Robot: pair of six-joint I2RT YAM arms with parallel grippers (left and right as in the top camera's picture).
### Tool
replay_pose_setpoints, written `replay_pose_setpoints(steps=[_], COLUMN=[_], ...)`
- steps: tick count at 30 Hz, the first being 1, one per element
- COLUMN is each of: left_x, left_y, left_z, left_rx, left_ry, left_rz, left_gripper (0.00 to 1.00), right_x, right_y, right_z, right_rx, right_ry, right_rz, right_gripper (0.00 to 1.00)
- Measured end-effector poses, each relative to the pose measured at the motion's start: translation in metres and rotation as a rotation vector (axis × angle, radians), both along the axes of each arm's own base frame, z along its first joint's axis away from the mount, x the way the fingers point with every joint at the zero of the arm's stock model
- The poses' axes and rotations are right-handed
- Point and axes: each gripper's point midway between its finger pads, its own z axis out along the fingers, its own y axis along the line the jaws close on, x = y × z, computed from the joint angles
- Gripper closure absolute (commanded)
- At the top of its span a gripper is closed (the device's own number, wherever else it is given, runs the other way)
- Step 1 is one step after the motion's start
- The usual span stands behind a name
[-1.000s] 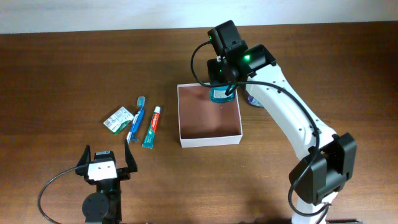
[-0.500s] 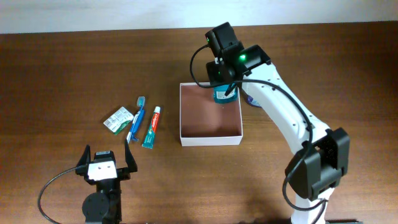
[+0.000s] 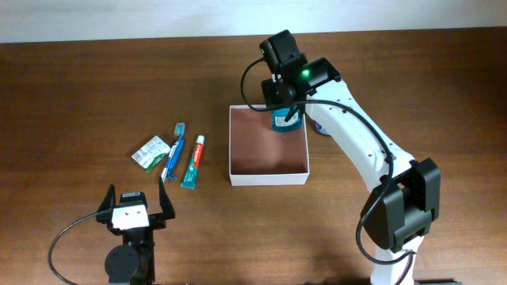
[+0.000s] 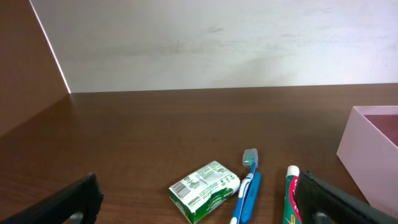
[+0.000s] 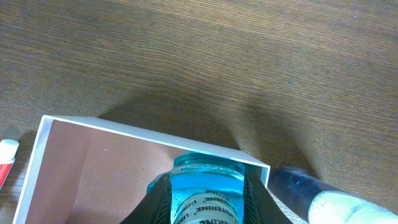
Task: Pack container
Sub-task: 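Lower the mouthwash into the box's back corner and open the right gripper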
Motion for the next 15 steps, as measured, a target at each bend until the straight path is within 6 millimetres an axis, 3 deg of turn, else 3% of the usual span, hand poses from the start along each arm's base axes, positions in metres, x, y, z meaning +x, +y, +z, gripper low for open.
replay_pose_setpoints(steps=[7,15], left_x=[0.0,0.0], left_y=[0.0,0.0], left_z=[0.0,0.0], left_rx=[0.0,0.0], left_ry=[0.0,0.0], left_rz=[0.0,0.0], left_gripper=[0.01,0.01], right_x=[0.001,0.0034], right_y=[-0.0004,-0.0018], right_z=[0.0005,0.0023], right_rx=[-0.004,-0.011], right_ry=[-0.005,-0.018], right_rz=[0.001,-0.005], right_gripper=[0.67,0.67])
